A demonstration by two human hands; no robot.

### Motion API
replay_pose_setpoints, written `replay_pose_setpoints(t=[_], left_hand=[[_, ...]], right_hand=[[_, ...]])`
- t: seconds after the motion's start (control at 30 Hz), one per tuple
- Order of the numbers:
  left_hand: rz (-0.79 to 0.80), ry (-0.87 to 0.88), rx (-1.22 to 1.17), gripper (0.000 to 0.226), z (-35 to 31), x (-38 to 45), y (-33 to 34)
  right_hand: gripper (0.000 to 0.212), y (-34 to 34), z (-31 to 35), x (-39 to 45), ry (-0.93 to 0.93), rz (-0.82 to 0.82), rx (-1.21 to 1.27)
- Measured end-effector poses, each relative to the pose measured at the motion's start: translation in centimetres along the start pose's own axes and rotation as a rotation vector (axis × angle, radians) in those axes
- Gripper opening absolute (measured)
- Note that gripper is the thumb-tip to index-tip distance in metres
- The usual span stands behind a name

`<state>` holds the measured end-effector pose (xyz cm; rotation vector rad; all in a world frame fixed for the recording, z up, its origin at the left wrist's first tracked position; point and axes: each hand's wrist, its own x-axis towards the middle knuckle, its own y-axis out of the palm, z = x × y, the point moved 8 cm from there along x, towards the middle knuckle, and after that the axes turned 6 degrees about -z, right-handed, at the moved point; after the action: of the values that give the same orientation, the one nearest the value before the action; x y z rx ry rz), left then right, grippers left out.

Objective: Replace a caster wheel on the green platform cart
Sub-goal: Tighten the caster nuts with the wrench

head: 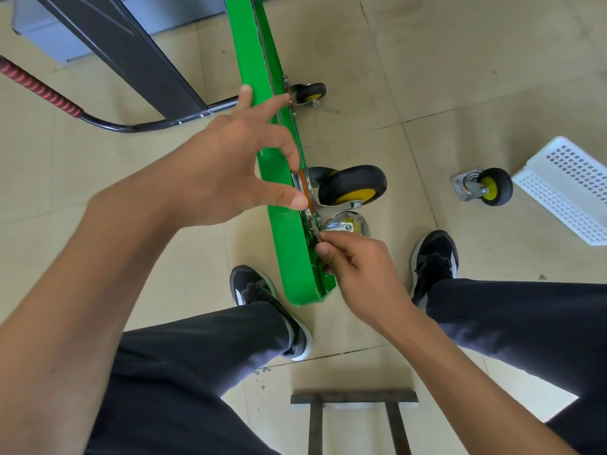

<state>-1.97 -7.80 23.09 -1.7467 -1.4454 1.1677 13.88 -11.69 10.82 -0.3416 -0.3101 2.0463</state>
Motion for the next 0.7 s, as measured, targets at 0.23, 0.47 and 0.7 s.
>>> replay_pose_setpoints(t=[0.23,0.47,0.7], left_hand=[[0.003,0.001,0.017,0.044,-0.1,0.1,0.0],[0.002,0.007,-0.002,0.04,0.0,-0.1,0.0],[0.003,-0.001,0.002,0.039,0.1,0.0,0.1]], right_hand=[[0.043,-1.2,2.5,-0.3,0.404,0.115,0.203],[0.034,-1.9,2.0,-0.7,0.582,0.283,0.427],[0.023,-2.7,-0.4,-0.7,0.273,0.105,0.259]])
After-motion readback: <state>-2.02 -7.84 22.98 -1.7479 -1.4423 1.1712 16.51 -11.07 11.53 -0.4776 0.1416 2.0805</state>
